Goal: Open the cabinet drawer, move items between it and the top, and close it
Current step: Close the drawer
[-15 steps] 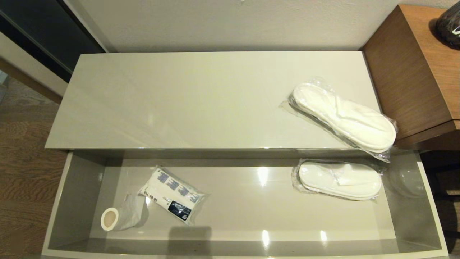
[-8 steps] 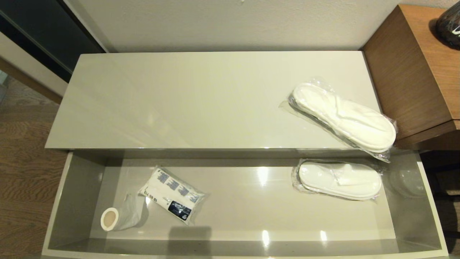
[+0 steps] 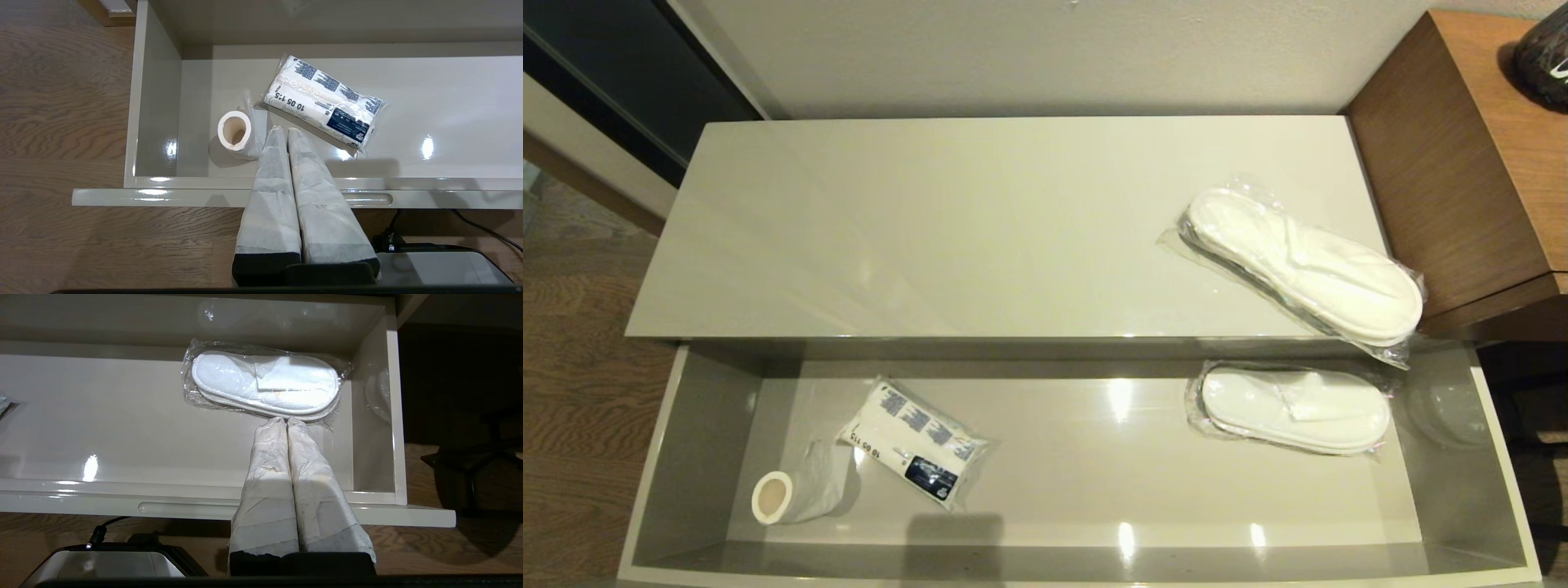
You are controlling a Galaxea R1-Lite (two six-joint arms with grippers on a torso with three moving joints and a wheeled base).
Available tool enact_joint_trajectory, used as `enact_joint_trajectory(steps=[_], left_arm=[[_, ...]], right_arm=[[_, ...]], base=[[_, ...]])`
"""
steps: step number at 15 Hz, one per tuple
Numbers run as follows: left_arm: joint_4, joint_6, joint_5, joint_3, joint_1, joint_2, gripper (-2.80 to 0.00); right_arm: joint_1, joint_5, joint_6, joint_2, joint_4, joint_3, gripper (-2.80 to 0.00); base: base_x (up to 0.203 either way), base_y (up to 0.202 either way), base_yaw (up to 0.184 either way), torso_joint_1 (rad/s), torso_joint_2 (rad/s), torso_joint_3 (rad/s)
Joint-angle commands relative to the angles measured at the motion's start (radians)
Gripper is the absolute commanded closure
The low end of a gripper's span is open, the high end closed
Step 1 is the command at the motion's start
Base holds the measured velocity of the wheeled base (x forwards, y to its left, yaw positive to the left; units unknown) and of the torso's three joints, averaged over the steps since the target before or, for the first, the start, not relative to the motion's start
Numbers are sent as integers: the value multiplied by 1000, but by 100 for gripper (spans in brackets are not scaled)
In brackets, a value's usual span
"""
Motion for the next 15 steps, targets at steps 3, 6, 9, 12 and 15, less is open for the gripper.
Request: enact_joint_trajectory(steps=[3,6,9,12,15], left_arm=[[0,14,2,-1,-1,2,0],[2,145,-33,-1,-1,2,0],[2,141,-36,-1,-1,2,0],[2,142,-36,-1,-1,3,0],[2,154,-39,-37,-1,9,0]], right_arm=[[0,1,-3,2,-2,2,0],[0,-6,27,2,4,-2,0],[0,7,29,1,66,-117,0],[0,92,110,1,331,-447,0],[0,218,196,2,540,-689,0]], base=[[0,0,0,0,0,0],[0,0,0,0,0,0],[0,0,0,0,0,0],[0,0,0,0,0,0],[0,0,0,0,0,0]])
